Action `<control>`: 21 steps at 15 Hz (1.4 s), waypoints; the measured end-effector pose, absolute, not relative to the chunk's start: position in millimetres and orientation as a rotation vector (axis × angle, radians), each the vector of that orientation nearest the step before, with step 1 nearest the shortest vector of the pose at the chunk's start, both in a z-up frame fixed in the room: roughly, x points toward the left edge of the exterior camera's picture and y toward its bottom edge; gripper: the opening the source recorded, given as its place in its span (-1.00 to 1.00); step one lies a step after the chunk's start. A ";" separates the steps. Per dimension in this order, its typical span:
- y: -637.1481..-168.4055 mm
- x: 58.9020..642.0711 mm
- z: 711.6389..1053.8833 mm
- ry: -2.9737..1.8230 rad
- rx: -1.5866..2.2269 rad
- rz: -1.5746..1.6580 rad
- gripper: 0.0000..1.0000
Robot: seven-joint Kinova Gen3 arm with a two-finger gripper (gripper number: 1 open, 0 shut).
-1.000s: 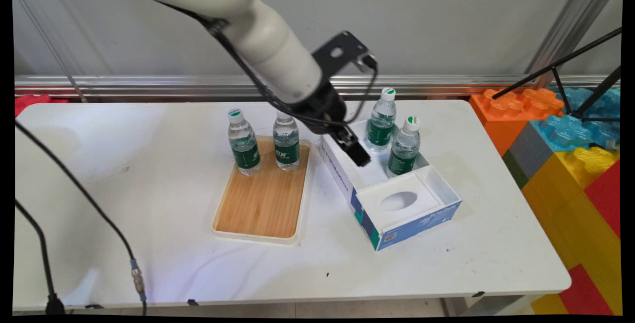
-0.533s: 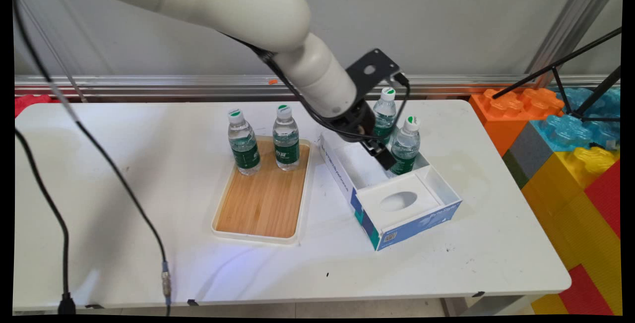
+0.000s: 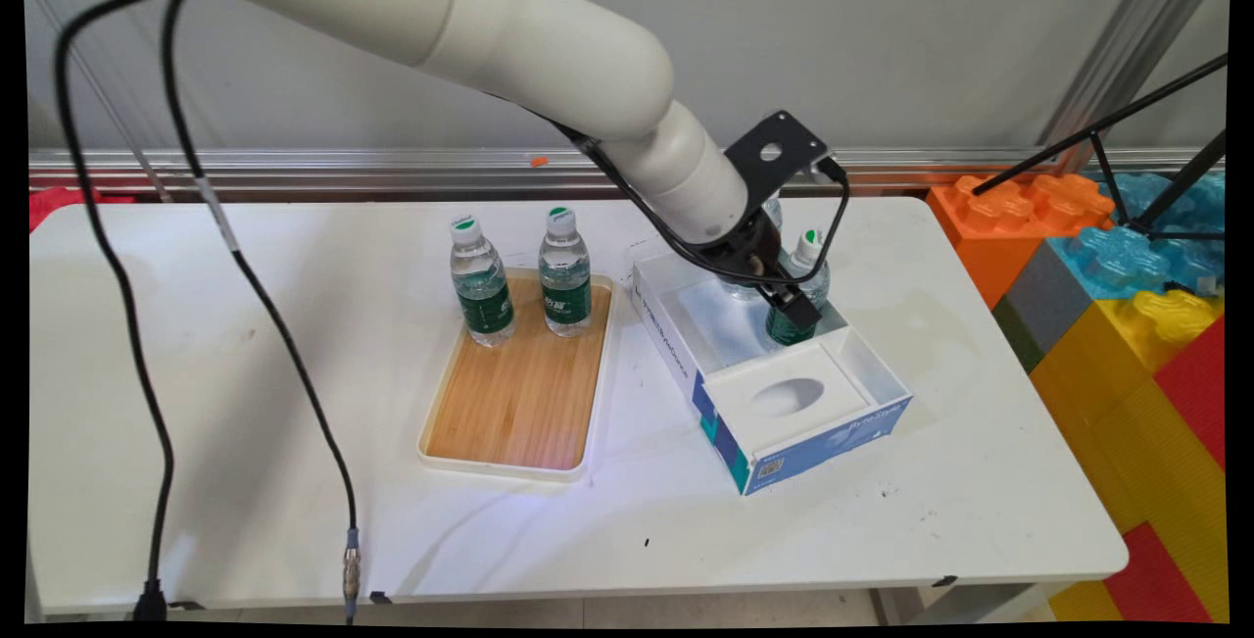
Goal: Pick up the green bottle from the white box, then place the picked object on the tray
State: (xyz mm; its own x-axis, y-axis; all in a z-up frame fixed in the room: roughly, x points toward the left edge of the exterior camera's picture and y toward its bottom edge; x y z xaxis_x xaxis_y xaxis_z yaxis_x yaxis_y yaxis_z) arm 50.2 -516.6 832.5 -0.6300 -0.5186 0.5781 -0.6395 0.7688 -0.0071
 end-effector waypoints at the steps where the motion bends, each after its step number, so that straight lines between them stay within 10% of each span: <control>1: -519.6 47.1 829.1 -2.393 0.864 0.290 1.00; 12: -538.2 29.2 810.0 -2.354 0.852 0.339 1.00; 13: -539.0 29.1 809.5 -2.355 0.847 0.346 -1.00; 21: -537.2 34.4 812.3 -2.365 0.829 0.360 -1.00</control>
State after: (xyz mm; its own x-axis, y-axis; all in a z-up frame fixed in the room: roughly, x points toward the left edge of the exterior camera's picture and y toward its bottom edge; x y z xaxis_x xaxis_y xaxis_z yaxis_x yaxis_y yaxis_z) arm 34.4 -537.2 812.3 -0.6247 -0.4751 0.6197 -0.6381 0.7681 -0.0544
